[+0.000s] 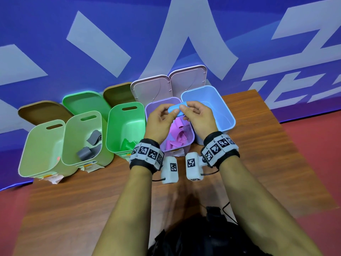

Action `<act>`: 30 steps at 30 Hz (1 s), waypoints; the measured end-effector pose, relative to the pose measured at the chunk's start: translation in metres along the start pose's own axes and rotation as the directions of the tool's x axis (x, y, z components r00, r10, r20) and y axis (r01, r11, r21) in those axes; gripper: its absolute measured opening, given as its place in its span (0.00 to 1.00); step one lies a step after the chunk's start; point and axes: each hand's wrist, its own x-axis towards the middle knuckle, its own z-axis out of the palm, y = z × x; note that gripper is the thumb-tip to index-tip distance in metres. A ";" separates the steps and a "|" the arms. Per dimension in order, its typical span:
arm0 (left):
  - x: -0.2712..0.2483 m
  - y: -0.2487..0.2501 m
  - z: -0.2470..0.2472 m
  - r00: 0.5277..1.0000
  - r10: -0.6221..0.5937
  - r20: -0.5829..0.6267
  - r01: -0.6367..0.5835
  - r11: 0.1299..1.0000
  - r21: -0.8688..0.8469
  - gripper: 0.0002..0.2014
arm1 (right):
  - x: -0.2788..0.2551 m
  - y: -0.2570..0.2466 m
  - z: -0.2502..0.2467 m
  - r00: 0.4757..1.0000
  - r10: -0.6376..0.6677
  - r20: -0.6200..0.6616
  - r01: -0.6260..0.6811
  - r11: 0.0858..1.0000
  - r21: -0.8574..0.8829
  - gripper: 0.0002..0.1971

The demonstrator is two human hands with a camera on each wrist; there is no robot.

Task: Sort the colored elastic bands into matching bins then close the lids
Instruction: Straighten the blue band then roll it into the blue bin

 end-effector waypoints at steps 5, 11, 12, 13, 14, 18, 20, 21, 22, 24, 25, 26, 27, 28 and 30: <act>0.005 -0.008 0.010 0.997 -0.070 0.011 0.070 0.997 0.023 0.08 | 0.008 0.004 -0.006 1.000 -0.002 0.013 0.003 0.999 -0.042 0.09; 0.015 -0.011 0.019 0.995 -0.072 0.069 0.073 0.997 -0.020 0.11 | 0.021 0.009 -0.016 0.999 -0.003 -0.040 0.000 0.998 -0.057 0.13; 0.018 -0.013 0.020 0.995 -0.073 0.069 0.074 0.997 -0.010 0.11 | 0.023 0.011 -0.017 0.999 0.006 -0.043 -0.009 0.998 -0.059 0.14; 0.020 -0.015 0.023 0.994 -0.085 0.070 0.085 0.996 -0.002 0.11 | 0.025 0.013 -0.018 0.999 0.016 -0.050 -0.019 0.998 -0.061 0.14; 0.023 -0.016 0.025 0.992 -0.103 0.075 0.103 0.995 0.005 0.11 | 0.027 0.015 -0.019 0.998 0.028 -0.060 -0.031 0.998 -0.056 0.15; 0.032 -0.023 0.038 0.981 -0.156 0.111 0.155 0.988 0.024 0.10 | 0.034 0.020 -0.025 0.993 0.082 -0.091 -0.084 0.996 -0.019 0.15; 0.037 -0.028 0.045 0.976 -0.175 0.127 0.171 0.984 0.040 0.08 | 0.037 0.022 -0.031 0.994 0.087 -0.067 -0.088 0.996 -0.011 0.10; 0.039 -0.031 0.049 0.972 -0.187 0.145 0.182 0.982 0.045 0.08 | 0.039 0.023 -0.035 0.994 0.090 -0.059 -0.092 0.996 -0.018 0.07; 0.040 -0.033 0.053 0.966 -0.199 0.165 0.195 0.980 0.042 0.08 | 0.041 0.025 -0.039 0.993 0.096 -0.061 -0.099 0.995 -0.033 0.06; 0.041 -0.036 0.060 0.959 -0.209 0.189 0.207 0.978 0.032 0.09 | 0.047 0.030 -0.046 0.989 0.114 -0.099 -0.121 0.990 -0.068 0.09; 0.043 -0.039 0.063 0.960 -0.206 0.191 0.202 0.978 0.043 0.11 | 0.050 0.032 -0.049 0.984 0.125 -0.125 -0.136 0.987 -0.084 0.11; 0.044 -0.043 0.066 0.962 -0.199 0.189 0.189 0.979 0.071 0.11 | 0.053 0.035 -0.052 0.980 0.138 -0.144 -0.152 0.984 -0.093 0.12; 0.046 -0.046 0.068 0.963 -0.190 0.191 0.171 0.979 0.112 0.11 | 0.056 0.039 -0.055 0.976 0.153 -0.156 -0.169 0.981 -0.098 0.12; 0.049 -0.049 0.070 0.964 -0.180 0.194 0.152 0.977 0.151 0.10 | 0.058 0.042 -0.057 0.973 0.170 -0.158 -0.188 0.976 -0.110 0.12; 0.055 -0.050 0.074 0.963 -0.179 0.199 0.139 0.970 0.201 0.08 | 0.060 0.048 -0.061 0.968 0.201 -0.147 -0.224 0.962 -0.154 0.13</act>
